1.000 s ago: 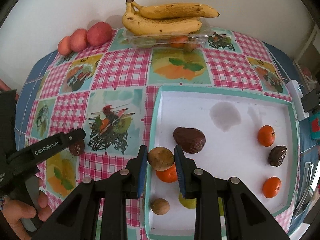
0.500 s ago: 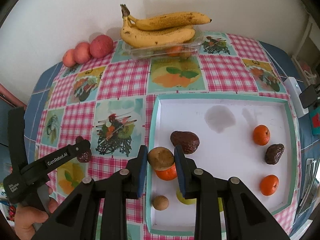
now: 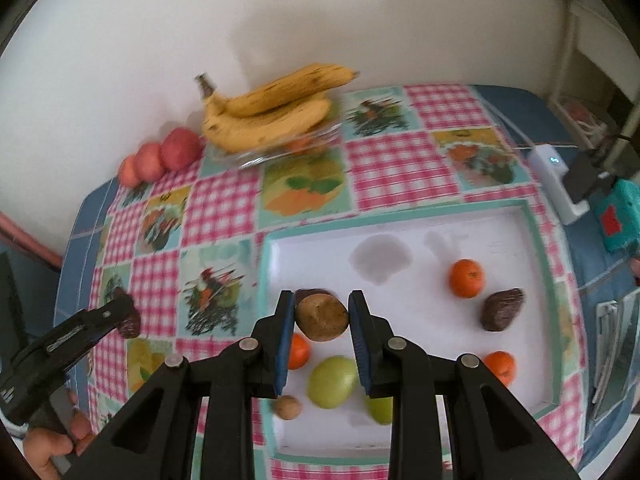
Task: Organize fruits
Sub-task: 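Carry the kiwi and date over the white tray with both tools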
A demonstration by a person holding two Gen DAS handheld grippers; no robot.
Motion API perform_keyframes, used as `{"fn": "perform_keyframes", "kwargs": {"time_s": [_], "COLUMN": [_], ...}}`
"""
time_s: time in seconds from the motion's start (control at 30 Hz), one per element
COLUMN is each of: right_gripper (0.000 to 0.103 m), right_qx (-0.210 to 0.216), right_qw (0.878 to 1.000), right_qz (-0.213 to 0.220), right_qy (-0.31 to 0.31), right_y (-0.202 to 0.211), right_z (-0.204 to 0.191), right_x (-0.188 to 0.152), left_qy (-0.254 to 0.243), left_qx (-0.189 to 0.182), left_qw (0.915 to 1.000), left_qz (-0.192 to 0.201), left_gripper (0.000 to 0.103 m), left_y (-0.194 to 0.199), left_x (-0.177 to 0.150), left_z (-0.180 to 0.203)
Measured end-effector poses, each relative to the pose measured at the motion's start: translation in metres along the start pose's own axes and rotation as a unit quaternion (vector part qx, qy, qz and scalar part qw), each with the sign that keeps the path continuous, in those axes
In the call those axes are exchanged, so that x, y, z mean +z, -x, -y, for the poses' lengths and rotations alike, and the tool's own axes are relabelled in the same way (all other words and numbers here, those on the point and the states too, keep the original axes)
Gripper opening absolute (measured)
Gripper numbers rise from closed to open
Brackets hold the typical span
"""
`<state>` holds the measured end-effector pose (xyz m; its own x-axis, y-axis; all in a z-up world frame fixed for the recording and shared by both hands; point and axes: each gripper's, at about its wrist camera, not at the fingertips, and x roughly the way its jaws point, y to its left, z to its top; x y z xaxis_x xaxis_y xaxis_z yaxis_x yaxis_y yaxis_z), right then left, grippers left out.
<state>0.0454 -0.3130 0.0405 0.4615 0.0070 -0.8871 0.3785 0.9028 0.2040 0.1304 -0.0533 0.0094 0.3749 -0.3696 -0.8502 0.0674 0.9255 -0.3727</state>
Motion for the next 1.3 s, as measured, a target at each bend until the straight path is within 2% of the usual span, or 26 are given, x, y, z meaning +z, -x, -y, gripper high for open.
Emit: {"fn": "perform_keyframes", "kwargs": {"time_s": [0.23,0.43,0.8,0.97,1.3], "right_gripper": [0.028,0.028,0.028,0.028,0.029], "right_qx": [-0.031,-0.052,-0.07,-0.069,-0.064], "right_qw": [0.999,0.997,0.994,0.994,0.994], "right_qz": [0.026,0.04,0.053,0.049,0.046], "right_qy": [-0.025,-0.044,-0.064,-0.068,-0.081], "right_y": [0.023,0.038,0.054,0.049,0.022], "right_z": [0.04,0.065,0.096,0.104,0.116], "right_x": [0.004,0.006,0.005,0.005,0.006], "left_qy": [-0.041,-0.071,-0.153,-0.18,-0.188], "left_qx": [-0.019,-0.038,-0.033,-0.034,-0.043], "left_qw": [0.9989,0.9968,0.9877,0.9829,0.9798], "left_qz": [0.012,0.002,-0.012,-0.02,-0.051], "left_gripper": [0.034,0.034,0.034,0.034,0.034], "left_y": [0.014,0.013,0.001,-0.01,-0.046], "left_x": [-0.006,-0.018,-0.046,-0.06,-0.076], "left_z": [0.042,0.077,0.136,0.156,0.168]}}
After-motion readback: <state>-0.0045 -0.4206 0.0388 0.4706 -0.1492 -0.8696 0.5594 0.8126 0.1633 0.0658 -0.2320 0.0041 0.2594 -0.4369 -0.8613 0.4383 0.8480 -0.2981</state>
